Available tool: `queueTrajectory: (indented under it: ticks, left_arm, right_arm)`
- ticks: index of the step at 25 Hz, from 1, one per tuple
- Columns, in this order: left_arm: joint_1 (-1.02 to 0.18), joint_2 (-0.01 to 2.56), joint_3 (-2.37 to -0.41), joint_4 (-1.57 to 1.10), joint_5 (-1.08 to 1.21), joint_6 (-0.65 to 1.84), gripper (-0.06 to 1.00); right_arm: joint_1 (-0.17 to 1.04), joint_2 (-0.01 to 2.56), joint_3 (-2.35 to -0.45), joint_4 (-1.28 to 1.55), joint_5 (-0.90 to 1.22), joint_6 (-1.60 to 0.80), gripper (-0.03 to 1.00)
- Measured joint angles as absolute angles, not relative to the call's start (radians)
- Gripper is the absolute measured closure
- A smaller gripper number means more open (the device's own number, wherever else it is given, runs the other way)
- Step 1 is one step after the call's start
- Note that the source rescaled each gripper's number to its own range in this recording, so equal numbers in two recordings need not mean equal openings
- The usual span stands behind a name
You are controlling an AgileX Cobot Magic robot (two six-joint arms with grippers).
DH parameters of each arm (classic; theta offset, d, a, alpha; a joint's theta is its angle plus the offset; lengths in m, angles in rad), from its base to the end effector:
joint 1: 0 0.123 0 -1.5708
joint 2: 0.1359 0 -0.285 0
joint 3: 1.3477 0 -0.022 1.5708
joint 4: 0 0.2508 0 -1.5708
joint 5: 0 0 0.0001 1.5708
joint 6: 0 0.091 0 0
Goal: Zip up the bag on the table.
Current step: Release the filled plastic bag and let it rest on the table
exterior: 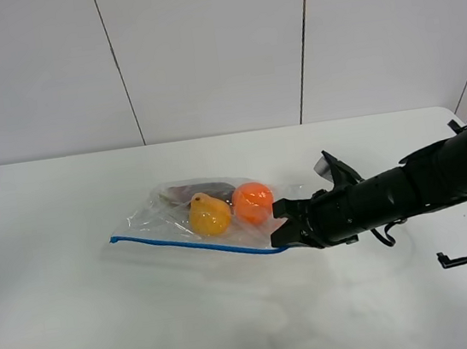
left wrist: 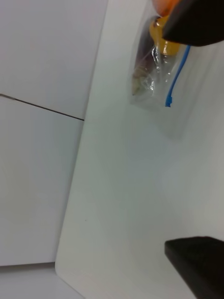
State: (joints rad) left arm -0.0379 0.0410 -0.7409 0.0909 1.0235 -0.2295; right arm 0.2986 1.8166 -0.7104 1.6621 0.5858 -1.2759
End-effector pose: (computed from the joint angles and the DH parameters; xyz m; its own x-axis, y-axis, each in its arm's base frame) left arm -0.0306 0.0082 0.3451 -0.2216 -0.1723 -0.9598 -0.0790 0.9842 -0.1584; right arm 0.2720 0.1362 0.1233 -0.9347 0.0559 -0.3511 -0.1961 0.7427 0.6403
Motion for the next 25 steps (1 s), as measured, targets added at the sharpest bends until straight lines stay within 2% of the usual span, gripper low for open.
queueTrajectory:
  ticks: [17,25]
  left_arm:
    - [-0.038,-0.003,-0.513,0.026,1.038,-0.12,-0.02]
    - [-0.038,-0.003,-0.494,0.024,1.066,-0.12,-0.02]
  right_arm:
    - [0.299,1.817,-0.71,1.656,0.579,-1.275,0.97]
    - [0.299,1.817,-0.71,1.655,0.577,-1.273,0.97]
